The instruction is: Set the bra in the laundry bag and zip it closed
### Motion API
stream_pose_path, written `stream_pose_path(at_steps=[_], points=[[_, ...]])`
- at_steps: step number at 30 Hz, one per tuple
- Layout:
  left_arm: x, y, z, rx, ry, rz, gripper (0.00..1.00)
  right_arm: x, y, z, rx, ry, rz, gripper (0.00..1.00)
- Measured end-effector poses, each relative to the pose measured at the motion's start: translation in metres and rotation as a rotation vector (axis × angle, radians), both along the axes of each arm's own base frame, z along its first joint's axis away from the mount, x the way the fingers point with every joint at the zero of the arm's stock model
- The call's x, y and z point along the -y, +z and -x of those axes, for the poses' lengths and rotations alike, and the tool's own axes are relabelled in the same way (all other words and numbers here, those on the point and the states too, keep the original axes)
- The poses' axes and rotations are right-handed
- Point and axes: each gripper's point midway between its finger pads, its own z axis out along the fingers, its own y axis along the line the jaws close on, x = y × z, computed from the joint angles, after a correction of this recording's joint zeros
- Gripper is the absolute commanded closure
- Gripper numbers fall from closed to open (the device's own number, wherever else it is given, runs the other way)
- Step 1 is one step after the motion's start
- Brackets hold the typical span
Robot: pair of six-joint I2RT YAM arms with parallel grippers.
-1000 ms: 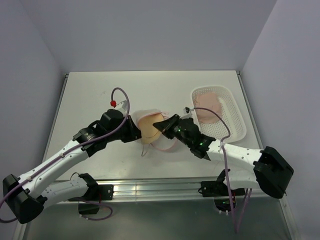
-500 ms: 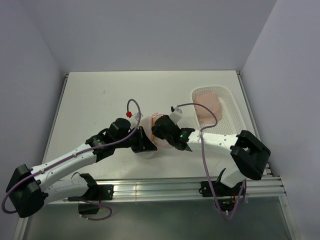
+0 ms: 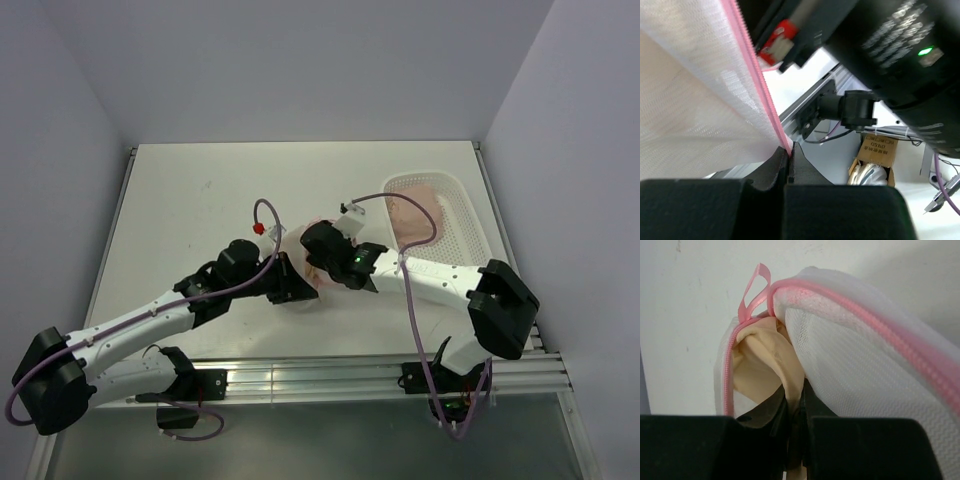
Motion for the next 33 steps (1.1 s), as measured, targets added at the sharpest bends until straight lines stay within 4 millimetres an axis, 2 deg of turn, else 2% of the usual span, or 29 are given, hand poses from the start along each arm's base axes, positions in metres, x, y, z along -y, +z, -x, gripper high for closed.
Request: stream_pose_path(at_steps=[4,9,11,15,18,22,26,30,33], points=[[0.004,0.015,-0.005,0.047,0.004,0.036,1.0,0.011,-0.006,0.0,-0.006,-0.021,0.08,1.0],[0.001,0.06,-0.016,0.164,0.039,0.118,1.0,0.027,-0.026,0.003,-0.036,-0.034,0.221,1.0],[-0.003,0.07,-0.02,0.194,0.065,0.138,1.0,0.03,-0.028,0.001,-0.037,-0.039,0.278,1.0],[-0.014,0.074,-0.028,0.211,0.121,0.131,1.0,0.036,-0.019,-0.007,-0.013,-0.07,0.354,1.0],[-0.021,0.073,-0.035,0.216,0.163,0.12,1.0,0.05,-0.015,-0.007,-0.002,-0.088,0.43,1.0],[-0.03,0.05,-0.038,0.184,0.21,0.084,1.0,0.072,-0.007,-0.004,-0.005,-0.107,0.56,1.0],[-0.039,0.008,-0.038,0.105,0.262,0.02,1.0,0.089,-0.003,0.0,-0.025,-0.097,0.683,0.99],[-0.043,-0.033,-0.036,0.025,0.282,-0.046,1.0,0.103,-0.006,0.009,-0.063,-0.068,0.764,0.86],[-0.039,-0.049,-0.029,-0.008,0.271,-0.067,1.0,0.11,-0.007,0.013,-0.091,-0.056,0.813,0.79]])
